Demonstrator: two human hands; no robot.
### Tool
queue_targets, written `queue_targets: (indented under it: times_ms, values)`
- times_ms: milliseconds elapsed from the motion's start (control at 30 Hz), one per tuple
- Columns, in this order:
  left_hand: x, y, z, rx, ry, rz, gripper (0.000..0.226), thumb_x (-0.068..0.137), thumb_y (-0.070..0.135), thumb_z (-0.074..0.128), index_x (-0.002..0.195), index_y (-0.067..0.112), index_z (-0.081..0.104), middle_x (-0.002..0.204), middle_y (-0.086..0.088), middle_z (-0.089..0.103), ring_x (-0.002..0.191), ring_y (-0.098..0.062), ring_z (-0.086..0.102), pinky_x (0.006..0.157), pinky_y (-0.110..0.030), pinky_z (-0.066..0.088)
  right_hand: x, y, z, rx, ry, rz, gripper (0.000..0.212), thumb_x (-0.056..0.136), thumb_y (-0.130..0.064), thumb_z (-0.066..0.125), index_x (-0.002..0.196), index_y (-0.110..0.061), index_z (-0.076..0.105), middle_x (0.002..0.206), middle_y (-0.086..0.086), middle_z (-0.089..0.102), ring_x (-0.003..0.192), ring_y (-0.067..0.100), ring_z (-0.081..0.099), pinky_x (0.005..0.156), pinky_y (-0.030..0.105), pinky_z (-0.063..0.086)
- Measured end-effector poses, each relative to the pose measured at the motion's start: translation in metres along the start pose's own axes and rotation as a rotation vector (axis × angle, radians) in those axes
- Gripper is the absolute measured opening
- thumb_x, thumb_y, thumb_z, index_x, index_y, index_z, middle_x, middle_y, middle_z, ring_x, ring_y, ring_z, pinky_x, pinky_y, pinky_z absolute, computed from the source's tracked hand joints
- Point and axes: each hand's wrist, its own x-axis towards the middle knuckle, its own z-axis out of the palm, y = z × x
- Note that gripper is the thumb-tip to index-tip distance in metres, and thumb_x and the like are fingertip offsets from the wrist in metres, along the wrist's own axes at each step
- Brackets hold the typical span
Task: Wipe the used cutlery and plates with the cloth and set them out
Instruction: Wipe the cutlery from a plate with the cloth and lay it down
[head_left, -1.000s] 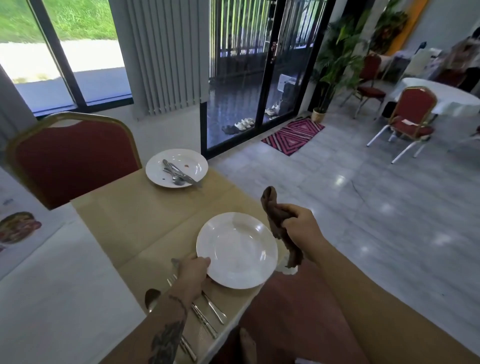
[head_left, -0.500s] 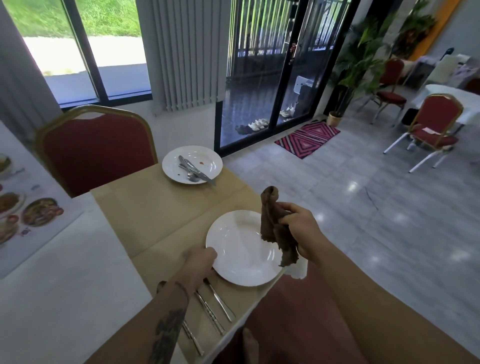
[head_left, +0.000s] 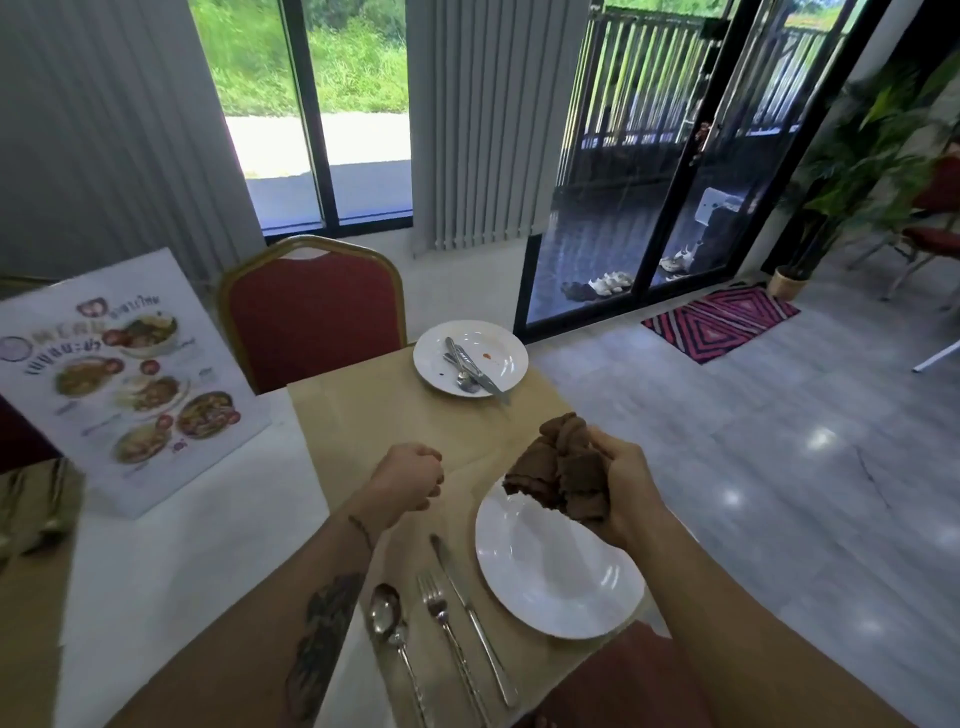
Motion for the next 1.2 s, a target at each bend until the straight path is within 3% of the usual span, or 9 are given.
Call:
queue_targets:
  times_ms: [133,300,500,600,700,800,967,1033,1200]
  values:
    - [0.019,0.016,0.001,-0.011,0.029,-0.001,0.021,0.093,0.002,0.049,0.106,0.012,0.062,0.088,-0.012,0.065,0.070,-0.022,0.059,0.066,-0.028,0.049,0.025,-0.013,0.007,-0.138,-0.049,0.030,0.032,0.096,-0.014,0.053,0.125,-0.005,0.065,0.105,0.021,0.071,0.081,0.033,0.068,0.068,0.038,0.055]
    - [0.050,0.040,0.029,-0.100,0.056,-0.058,0.018,0.095,0.005,0.050,0.105,0.011,0.063,0.087,-0.010,0.065,0.067,-0.018,0.060,0.063,-0.026,0.050,0.070,-0.037,0.001,-0.162,-0.013,0.053,0.031,0.094,-0.005,0.053,0.124,-0.005,0.060,0.105,0.021,0.071,0.081,0.033,0.069,0.056,0.034,0.056]
    - [0.100,0.070,0.078,-0.338,0.061,-0.204,0.011,0.091,0.002,0.052,0.087,0.004,0.061,0.081,-0.010,0.060,0.067,-0.020,0.057,0.059,-0.029,0.050,0.131,-0.069,-0.023,-0.135,-0.020,0.053,0.029,0.098,-0.015,0.051,0.119,-0.003,0.067,0.094,0.017,0.075,0.081,0.034,0.069,0.072,0.040,0.057]
    - [0.119,0.077,0.096,-0.478,0.088,-0.299,0.019,0.085,-0.005,0.047,0.072,0.005,0.058,0.067,-0.008,0.052,0.057,-0.020,0.050,0.051,-0.028,0.047,0.154,-0.079,-0.043,-0.100,-0.002,0.029,0.031,0.100,-0.018,0.048,0.122,-0.007,0.067,0.101,0.017,0.074,0.091,0.037,0.069,0.081,0.046,0.057]
    - [0.138,0.080,0.112,-0.567,0.150,-0.374,0.018,0.086,-0.001,0.043,0.077,0.004,0.057,0.072,-0.010,0.051,0.064,-0.021,0.051,0.070,-0.034,0.057,0.172,-0.086,-0.063,-0.088,0.031,0.053,0.034,0.102,-0.018,0.046,0.127,-0.005,0.065,0.115,0.024,0.069,0.106,0.044,0.065,0.089,0.053,0.054]
    - [0.148,0.084,0.123,-0.665,0.149,-0.408,0.018,0.096,0.004,0.041,0.089,0.003,0.058,0.080,-0.010,0.054,0.072,-0.020,0.055,0.091,-0.038,0.056,0.185,-0.088,-0.075,-0.090,0.026,0.055,0.034,0.103,-0.016,0.044,0.130,-0.005,0.062,0.121,0.026,0.065,0.112,0.046,0.061,0.092,0.055,0.052]
    - [0.156,0.087,0.127,-0.686,0.190,-0.396,0.013,0.096,0.005,0.047,0.089,0.005,0.058,0.075,-0.007,0.052,0.064,-0.016,0.053,0.071,-0.033,0.056,0.199,-0.083,-0.082,-0.092,0.010,0.086,0.028,0.103,-0.018,0.045,0.123,-0.015,0.065,0.126,0.026,0.067,0.118,0.049,0.061,0.102,0.067,0.046]
    - [0.157,0.086,0.127,-0.653,0.214,-0.381,0.014,0.095,0.007,0.050,0.083,0.006,0.057,0.070,-0.007,0.051,0.060,-0.016,0.051,0.060,-0.031,0.051,0.200,-0.080,-0.082,-0.105,-0.007,0.101,0.032,0.104,-0.018,0.044,0.129,-0.012,0.062,0.126,0.025,0.067,0.119,0.048,0.061,0.103,0.066,0.046]
    - [0.148,0.081,0.120,-0.578,0.223,-0.336,0.010,0.089,-0.004,0.054,0.086,0.001,0.063,0.066,-0.010,0.057,0.057,-0.019,0.053,0.059,-0.031,0.050,0.195,-0.073,-0.078,-0.143,-0.026,0.109,0.035,0.103,-0.022,0.046,0.134,-0.013,0.062,0.122,0.020,0.070,0.114,0.043,0.065,0.096,0.056,0.054]
